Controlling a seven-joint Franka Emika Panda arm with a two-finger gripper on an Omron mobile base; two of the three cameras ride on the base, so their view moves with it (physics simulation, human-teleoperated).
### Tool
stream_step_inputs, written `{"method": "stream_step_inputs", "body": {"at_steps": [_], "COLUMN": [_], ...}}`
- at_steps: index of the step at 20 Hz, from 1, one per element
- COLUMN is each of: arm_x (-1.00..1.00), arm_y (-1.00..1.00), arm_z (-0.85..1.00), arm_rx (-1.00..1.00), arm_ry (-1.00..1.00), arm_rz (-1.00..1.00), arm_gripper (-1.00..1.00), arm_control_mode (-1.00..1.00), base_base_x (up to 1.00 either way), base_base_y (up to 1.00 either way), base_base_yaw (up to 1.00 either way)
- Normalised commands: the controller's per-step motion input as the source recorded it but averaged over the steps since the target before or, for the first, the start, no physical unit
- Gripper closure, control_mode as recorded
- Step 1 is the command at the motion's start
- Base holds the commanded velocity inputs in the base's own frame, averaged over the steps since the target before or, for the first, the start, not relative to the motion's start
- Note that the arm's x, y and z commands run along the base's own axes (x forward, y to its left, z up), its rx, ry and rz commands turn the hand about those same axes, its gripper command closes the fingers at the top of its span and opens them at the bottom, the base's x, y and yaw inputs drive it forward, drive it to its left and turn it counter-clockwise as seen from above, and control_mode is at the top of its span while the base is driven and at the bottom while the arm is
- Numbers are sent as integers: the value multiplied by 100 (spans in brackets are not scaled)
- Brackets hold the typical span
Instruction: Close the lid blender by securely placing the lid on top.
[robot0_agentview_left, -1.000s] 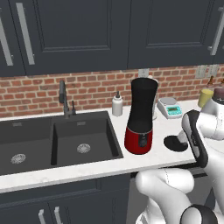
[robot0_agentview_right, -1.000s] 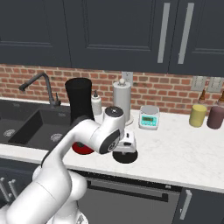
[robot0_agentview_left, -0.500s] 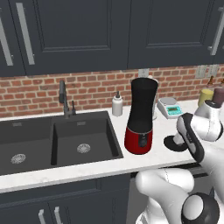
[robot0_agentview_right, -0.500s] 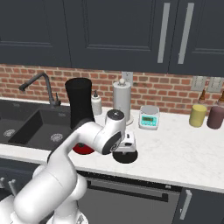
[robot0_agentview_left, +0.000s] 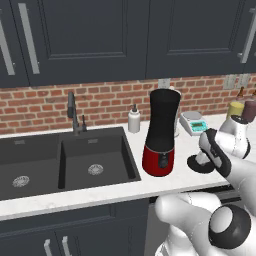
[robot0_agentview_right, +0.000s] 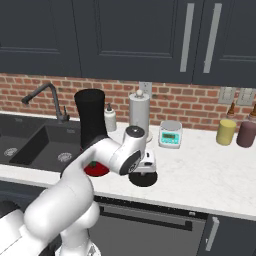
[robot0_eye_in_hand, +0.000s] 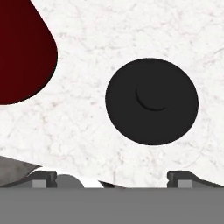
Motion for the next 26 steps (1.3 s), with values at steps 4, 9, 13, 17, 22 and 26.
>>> {"method": "stream_step_inputs", "body": {"at_steps": [4, 9, 13, 17, 22, 26], "arm_x": [15, 15, 16, 17, 18, 20], "arm_y": [-5, -6, -9, -12, -9, -7], "arm_z": [-9, -11, -11, -15, -17, -17], "arm_rx": [2, 3, 4, 4, 3, 3], "arm_ry": [0, 0, 0, 0, 0, 0], "arm_rz": [1, 1, 1, 2, 2, 2], "arm_gripper": [-100, -100, -100, -100, -100, -100], "arm_control_mode": [-100, -100, -100, -100, -100, -100], "base_base_x": [0, 0, 0, 0, 0, 0], "base_base_y": [0, 0, 0, 0, 0, 0], "base_base_yaw": [0, 0, 0, 0, 0, 0]}}
